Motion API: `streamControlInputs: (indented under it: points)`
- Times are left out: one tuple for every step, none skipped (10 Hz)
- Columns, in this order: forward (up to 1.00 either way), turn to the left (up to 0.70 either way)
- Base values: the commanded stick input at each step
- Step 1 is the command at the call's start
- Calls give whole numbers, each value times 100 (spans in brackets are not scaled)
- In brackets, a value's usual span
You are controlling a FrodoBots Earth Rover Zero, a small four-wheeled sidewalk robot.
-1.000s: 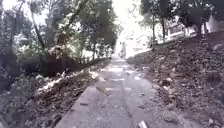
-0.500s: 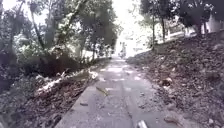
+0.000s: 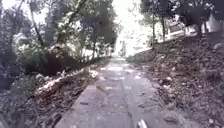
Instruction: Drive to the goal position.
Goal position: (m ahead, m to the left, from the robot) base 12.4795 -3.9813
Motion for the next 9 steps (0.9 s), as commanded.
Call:
streamControlInputs:
  points:
    - [50,0]
    - [50,0]
    - [50,0]
    - [50,0]
    - [50,0]
    - [50,0]
    - [50,0]
    - [50,-50]
    - [50,-50]
